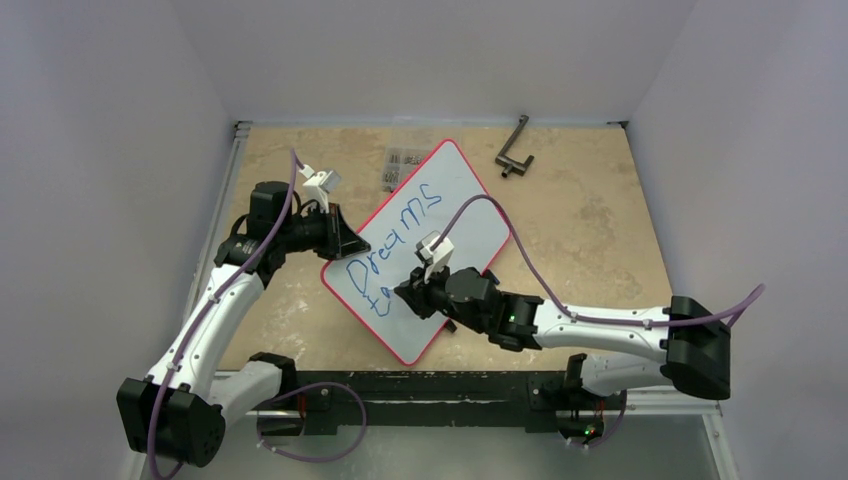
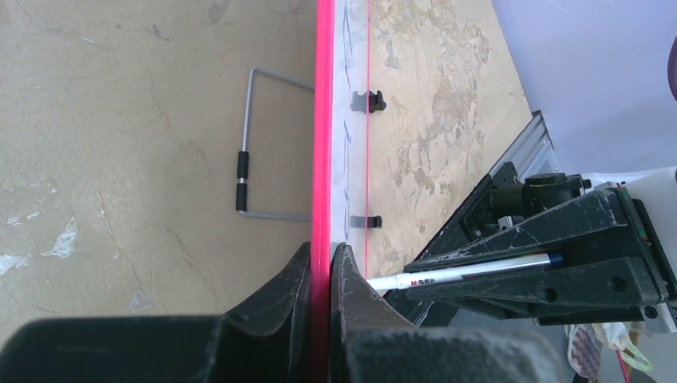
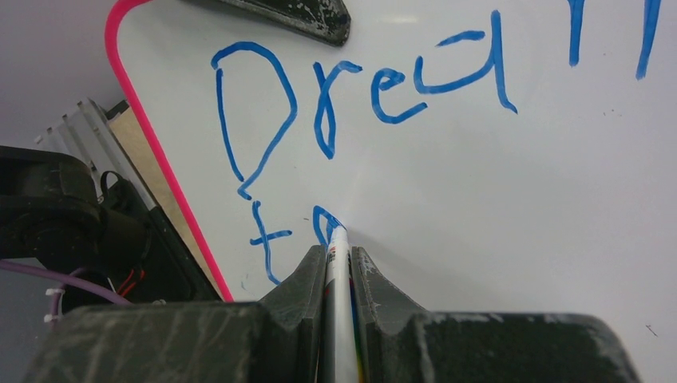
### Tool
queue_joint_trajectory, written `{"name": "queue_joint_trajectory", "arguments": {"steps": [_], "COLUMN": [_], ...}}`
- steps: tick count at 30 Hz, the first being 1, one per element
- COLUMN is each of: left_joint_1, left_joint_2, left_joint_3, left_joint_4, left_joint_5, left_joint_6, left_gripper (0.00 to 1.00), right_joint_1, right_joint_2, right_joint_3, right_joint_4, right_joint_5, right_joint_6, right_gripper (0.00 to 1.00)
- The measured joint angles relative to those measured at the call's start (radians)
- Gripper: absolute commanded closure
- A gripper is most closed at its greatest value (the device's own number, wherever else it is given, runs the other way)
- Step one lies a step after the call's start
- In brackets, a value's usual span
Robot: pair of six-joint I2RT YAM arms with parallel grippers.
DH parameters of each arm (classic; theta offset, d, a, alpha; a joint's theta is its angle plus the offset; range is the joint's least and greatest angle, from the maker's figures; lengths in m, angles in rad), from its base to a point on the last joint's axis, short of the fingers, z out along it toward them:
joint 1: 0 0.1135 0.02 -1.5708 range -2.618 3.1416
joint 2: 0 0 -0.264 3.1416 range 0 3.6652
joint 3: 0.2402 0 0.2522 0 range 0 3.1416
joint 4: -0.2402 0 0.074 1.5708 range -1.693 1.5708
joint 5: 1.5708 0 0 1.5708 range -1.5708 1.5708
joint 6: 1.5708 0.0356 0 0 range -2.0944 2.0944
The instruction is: Write a sentence on the whiteboard
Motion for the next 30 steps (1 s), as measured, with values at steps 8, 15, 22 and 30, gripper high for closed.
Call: {"name": "queue_joint_trajectory", "arguments": {"steps": [8,15,22,30], "left_joint_1": [0.0,-0.001,-0.001,-0.002], "left_joint_2": [0.0,-0.002,-0.004,-0.004], "left_joint_3": [0.0,0.0,0.0,0.0], "left_joint_4": [0.0,0.0,0.0,0.0], "left_joint_5": [0.0,0.001,0.002,0.002], "left_joint_6": [0.0,-0.001,-0.001,-0.001], "left_gripper": [1.0,1.0,1.0,1.0], "right_joint_1": [-0.001,-0.002,-0.002,-0.002], "right_joint_2": [-0.028,-0.043,-0.071,-0.058], "right_joint_3": [-0.034,-0.034,-0.012,0.064], "right_joint_4": [-0.023,-0.072,-0.097,-0.074], "right_joint_5": [0.025,0.046,0.045,0.046], "right_joint_6": [0.008,0.005,-0.003,-0.035], "right_gripper": [1.0,1.0,1.0,1.0]}}
